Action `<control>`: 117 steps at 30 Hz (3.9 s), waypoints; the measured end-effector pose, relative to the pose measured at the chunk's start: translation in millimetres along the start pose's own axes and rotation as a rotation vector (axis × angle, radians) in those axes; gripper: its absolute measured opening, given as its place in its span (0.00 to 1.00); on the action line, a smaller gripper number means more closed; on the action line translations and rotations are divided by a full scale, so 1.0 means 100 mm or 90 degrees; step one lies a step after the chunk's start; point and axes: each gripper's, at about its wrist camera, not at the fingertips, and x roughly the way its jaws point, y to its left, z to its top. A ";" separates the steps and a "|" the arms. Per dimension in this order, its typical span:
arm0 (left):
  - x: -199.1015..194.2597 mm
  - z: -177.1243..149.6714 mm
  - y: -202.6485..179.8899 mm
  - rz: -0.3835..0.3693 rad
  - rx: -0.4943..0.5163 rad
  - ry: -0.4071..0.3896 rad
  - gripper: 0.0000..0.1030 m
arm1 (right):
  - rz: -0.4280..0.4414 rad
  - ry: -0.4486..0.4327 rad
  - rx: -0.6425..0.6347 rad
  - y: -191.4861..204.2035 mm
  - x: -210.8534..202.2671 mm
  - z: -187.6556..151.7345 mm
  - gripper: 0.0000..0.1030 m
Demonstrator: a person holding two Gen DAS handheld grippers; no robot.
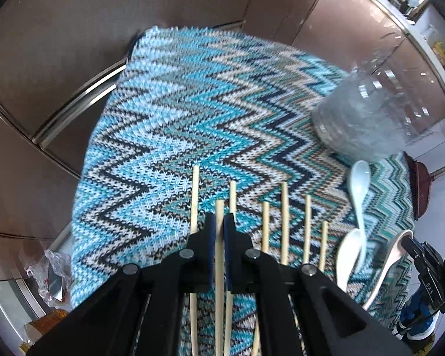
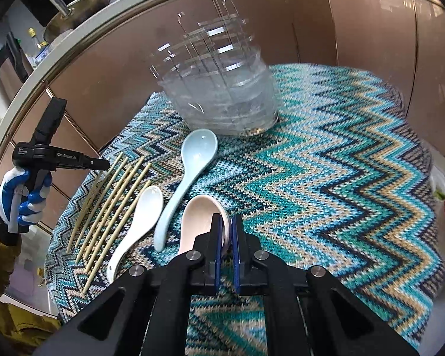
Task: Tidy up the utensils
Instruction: 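Close left gripper on one chopstick while right gripper grasps the pink spoon, then lift the chopstick with left tool while right tool carries the spoon to the holder, then drop chopstick into wire holder with left gripper while right gripper releases spoon there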
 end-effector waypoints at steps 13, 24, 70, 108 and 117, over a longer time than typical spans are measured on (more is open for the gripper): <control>-0.99 -0.41 0.01 -0.038 0.020 -0.151 0.05 | -0.056 -0.071 -0.040 0.55 -0.82 -0.19 0.06; -1.69 -0.70 0.01 -0.092 0.012 -0.254 0.05 | -0.100 -0.148 -0.081 1.06 -1.43 -0.20 0.06; -0.74 1.08 -1.58 -0.084 -0.020 -0.652 0.05 | -0.425 -0.399 -0.207 0.74 -0.14 1.40 0.07; -3.31 -0.87 -0.87 0.003 -0.003 -0.738 0.49 | -0.303 -0.563 -0.132 1.79 -2.72 0.49 0.54; -3.69 -1.35 -0.62 -0.013 0.003 -0.733 0.49 | -0.260 -0.586 -0.130 2.03 -3.16 0.17 0.54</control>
